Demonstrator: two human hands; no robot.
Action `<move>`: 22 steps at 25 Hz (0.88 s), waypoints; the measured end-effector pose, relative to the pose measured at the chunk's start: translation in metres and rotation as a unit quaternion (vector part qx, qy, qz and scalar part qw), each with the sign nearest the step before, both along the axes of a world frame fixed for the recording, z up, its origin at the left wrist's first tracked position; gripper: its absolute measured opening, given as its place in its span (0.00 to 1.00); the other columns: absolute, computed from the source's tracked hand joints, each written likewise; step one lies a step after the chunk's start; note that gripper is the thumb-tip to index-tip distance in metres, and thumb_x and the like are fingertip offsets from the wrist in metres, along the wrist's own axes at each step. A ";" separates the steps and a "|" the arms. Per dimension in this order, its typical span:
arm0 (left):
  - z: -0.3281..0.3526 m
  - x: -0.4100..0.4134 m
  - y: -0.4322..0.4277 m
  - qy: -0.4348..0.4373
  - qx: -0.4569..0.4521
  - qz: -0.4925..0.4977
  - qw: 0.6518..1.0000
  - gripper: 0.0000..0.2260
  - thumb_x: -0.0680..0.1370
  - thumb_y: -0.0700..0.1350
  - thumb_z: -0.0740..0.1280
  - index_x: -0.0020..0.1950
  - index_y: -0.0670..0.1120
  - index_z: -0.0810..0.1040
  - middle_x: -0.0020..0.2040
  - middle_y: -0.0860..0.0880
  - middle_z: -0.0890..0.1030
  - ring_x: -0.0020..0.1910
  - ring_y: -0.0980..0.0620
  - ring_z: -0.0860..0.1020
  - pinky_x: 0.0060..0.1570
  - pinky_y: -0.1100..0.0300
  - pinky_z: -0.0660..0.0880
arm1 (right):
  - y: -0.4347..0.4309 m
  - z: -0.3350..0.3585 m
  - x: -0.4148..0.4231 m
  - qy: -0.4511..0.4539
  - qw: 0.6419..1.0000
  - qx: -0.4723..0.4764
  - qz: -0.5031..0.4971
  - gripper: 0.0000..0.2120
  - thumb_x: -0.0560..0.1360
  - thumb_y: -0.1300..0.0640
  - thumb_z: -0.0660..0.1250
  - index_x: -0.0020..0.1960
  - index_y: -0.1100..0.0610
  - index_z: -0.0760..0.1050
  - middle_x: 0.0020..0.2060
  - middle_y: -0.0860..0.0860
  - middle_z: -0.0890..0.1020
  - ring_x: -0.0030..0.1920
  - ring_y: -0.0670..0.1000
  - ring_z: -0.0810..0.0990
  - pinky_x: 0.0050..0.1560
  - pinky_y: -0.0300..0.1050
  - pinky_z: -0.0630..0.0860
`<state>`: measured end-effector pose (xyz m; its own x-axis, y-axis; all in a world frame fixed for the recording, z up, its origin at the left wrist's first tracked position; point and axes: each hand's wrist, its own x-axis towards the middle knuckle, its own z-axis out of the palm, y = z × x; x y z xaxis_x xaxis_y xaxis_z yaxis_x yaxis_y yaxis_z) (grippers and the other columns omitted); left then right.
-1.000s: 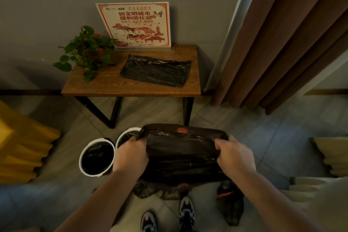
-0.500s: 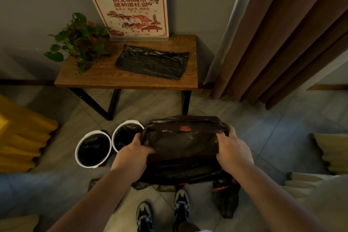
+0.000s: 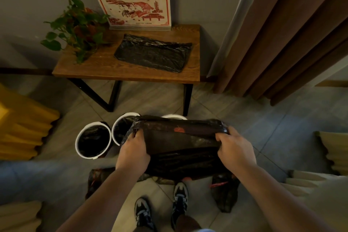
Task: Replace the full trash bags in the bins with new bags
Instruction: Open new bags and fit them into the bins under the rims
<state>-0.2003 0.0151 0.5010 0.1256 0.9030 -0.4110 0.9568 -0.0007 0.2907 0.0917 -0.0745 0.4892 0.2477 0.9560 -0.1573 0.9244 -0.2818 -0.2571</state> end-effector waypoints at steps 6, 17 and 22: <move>-0.013 -0.018 -0.004 0.038 -0.056 -0.012 0.998 0.33 0.72 0.41 0.72 0.77 0.49 0.68 0.79 0.43 0.62 0.68 0.38 0.77 0.64 0.48 0.78 | -0.002 -0.014 -0.006 -0.001 0.996 -0.090 0.012 0.25 0.76 0.54 0.70 0.72 0.50 0.71 0.78 0.50 0.61 0.42 0.47 0.75 0.45 0.41 0.78; -0.076 -0.055 -0.025 -0.012 -0.031 0.022 0.999 0.17 0.77 0.51 0.70 0.66 0.53 0.79 0.54 0.51 0.84 0.53 0.47 0.82 0.48 0.54 0.78 | -0.026 -0.083 -0.050 -0.053 0.994 -0.096 0.008 0.07 0.72 0.47 0.71 0.42 0.49 0.84 0.42 0.46 0.84 0.42 0.50 0.82 0.38 0.43 0.75; -0.134 -0.070 -0.014 -0.004 -0.149 -0.001 0.989 0.37 0.71 0.41 0.72 0.78 0.53 0.64 0.64 0.44 0.80 0.61 0.41 0.80 0.55 0.48 0.80 | -0.023 -0.131 -0.070 0.014 0.985 -0.167 -0.029 0.24 0.73 0.56 0.73 0.69 0.51 0.76 0.61 0.48 0.79 0.47 0.50 0.83 0.42 0.40 0.74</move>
